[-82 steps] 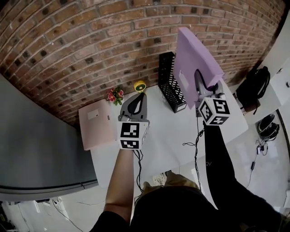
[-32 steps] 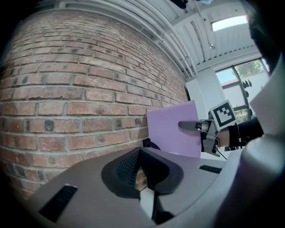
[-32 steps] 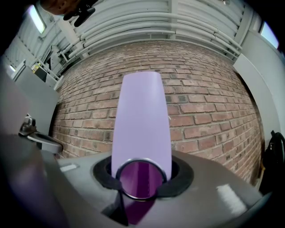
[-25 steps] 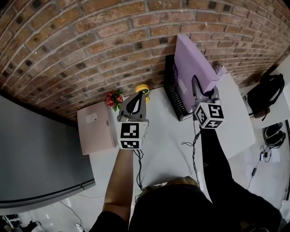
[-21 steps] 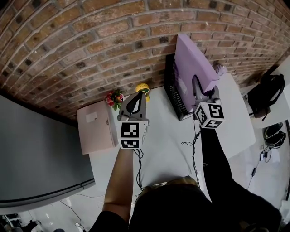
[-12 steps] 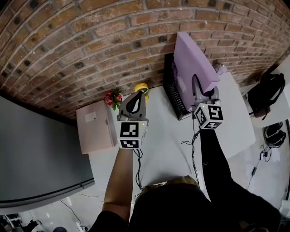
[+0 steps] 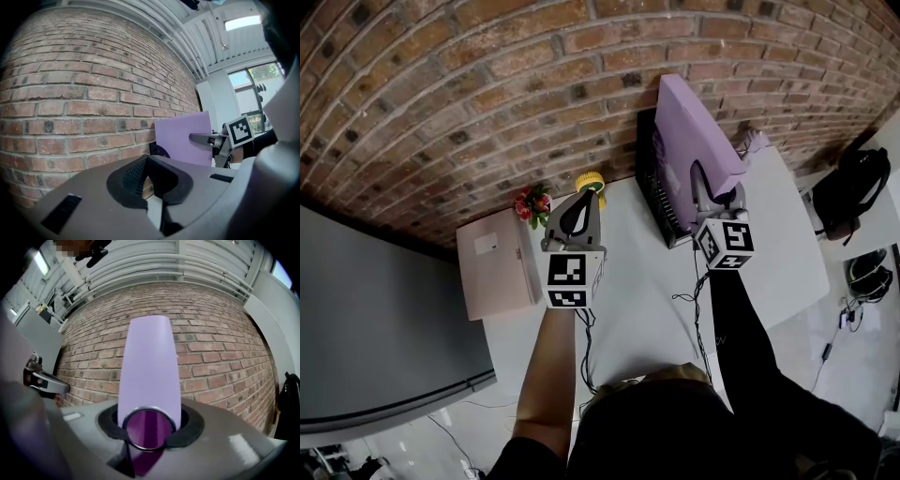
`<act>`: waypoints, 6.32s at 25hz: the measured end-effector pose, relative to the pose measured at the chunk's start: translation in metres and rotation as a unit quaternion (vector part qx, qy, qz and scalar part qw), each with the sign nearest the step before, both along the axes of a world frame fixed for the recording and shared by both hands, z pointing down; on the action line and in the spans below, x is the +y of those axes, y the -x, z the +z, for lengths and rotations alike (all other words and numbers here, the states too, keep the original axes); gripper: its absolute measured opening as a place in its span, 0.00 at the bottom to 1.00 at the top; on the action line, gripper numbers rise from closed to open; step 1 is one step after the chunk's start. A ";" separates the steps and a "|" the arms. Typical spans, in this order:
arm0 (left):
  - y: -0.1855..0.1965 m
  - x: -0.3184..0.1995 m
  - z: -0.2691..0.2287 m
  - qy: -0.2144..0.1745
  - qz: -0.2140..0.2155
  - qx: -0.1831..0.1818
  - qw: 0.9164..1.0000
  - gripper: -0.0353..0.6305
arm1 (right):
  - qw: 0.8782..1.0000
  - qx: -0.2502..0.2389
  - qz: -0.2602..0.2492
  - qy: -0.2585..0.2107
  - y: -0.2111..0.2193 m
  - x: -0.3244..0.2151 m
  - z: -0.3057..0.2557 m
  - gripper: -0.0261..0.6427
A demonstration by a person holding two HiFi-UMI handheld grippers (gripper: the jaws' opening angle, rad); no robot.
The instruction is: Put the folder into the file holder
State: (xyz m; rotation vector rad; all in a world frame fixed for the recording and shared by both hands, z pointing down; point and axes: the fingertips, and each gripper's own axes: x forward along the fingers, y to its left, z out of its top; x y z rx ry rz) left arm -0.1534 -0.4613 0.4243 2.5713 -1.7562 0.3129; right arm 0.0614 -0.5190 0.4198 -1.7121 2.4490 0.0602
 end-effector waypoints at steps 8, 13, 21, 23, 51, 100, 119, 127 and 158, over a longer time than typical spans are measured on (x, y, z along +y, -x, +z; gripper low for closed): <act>0.001 -0.001 0.002 0.002 -0.005 0.001 1.000 0.07 | 1.000 0.000 0.000 0.012 0.000 -0.001 0.013 0.24; 0.002 -0.002 0.005 0.005 -0.006 0.000 1.000 0.07 | 1.000 0.002 0.001 0.022 0.000 -0.002 0.022 0.24; 0.002 -0.003 0.009 0.011 -0.008 -0.001 1.000 0.07 | 0.999 0.010 0.001 0.039 -0.001 -0.003 0.036 0.24; 0.002 -0.004 0.011 0.012 -0.008 -0.001 1.000 0.07 | 0.999 0.011 0.001 0.045 -0.001 -0.003 0.041 0.24; -0.001 -0.008 0.020 0.020 -0.003 0.007 1.000 0.07 | 0.994 0.033 0.011 0.099 0.001 -0.007 0.075 0.24; -0.012 0.022 0.016 0.022 0.004 0.019 1.000 0.07 | 0.992 0.039 0.002 0.123 0.003 0.018 0.071 0.45; 0.000 0.088 -0.017 -0.010 0.011 0.028 1.000 0.07 | 0.995 0.032 0.006 0.097 0.017 0.096 0.036 0.45; 0.008 0.124 -0.026 -0.016 0.015 0.037 0.999 0.07 | 0.996 0.037 0.009 0.078 0.025 0.147 0.012 0.45; -0.041 0.193 -0.060 -0.032 -0.024 0.007 0.999 0.07 | 0.995 0.047 -0.083 0.019 -0.001 0.234 -0.040 0.45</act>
